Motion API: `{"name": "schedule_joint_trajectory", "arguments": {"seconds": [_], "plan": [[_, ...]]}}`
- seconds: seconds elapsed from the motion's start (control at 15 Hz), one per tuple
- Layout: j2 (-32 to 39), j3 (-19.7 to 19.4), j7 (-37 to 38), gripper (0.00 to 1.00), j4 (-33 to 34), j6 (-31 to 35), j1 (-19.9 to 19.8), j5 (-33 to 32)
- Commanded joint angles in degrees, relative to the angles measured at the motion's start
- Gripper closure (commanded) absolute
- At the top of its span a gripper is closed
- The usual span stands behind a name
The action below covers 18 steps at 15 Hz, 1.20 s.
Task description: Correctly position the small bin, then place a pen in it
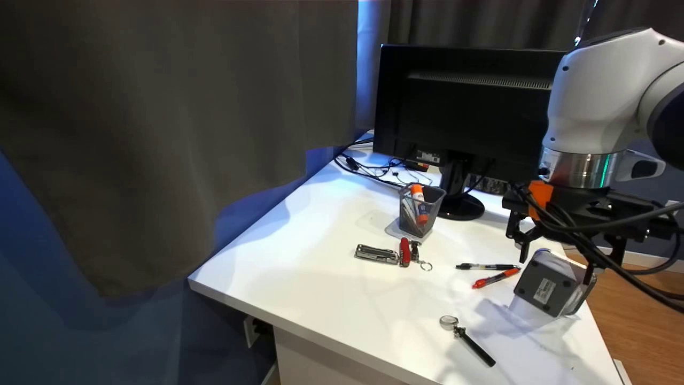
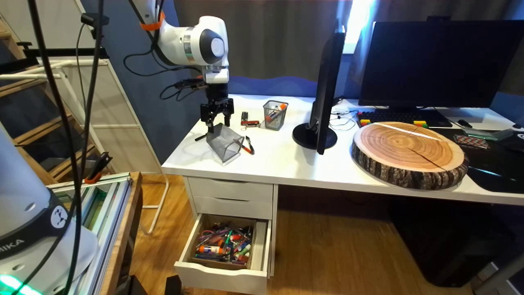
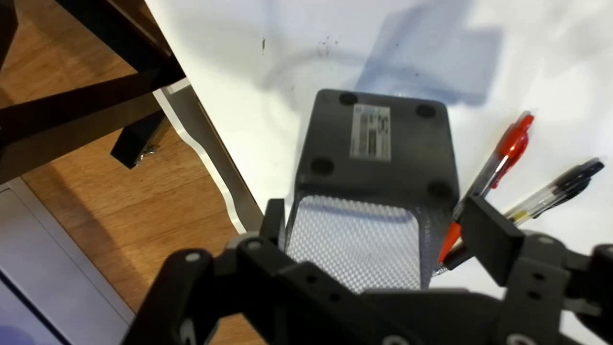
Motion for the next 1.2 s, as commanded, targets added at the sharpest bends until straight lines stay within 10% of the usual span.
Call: {"name": "schedule_joint_trajectory", "arguments": {"seconds": [0.0,0.53,0.87,1.13], "plan": [[0.79,-0.90,2.65,0.00,0.38,2.70,0.68,-0.48],[-5.75,2.03,-10.51,0.00,-5.38,5.42,-6.98,5.80],[-6.19,13.21,-32.89,0.00,-8.23,4.59,-23.62,20.89],[-5.58,10.85,-49.24,0.00,-8.29,1.02,-26.16,34.55]]}}
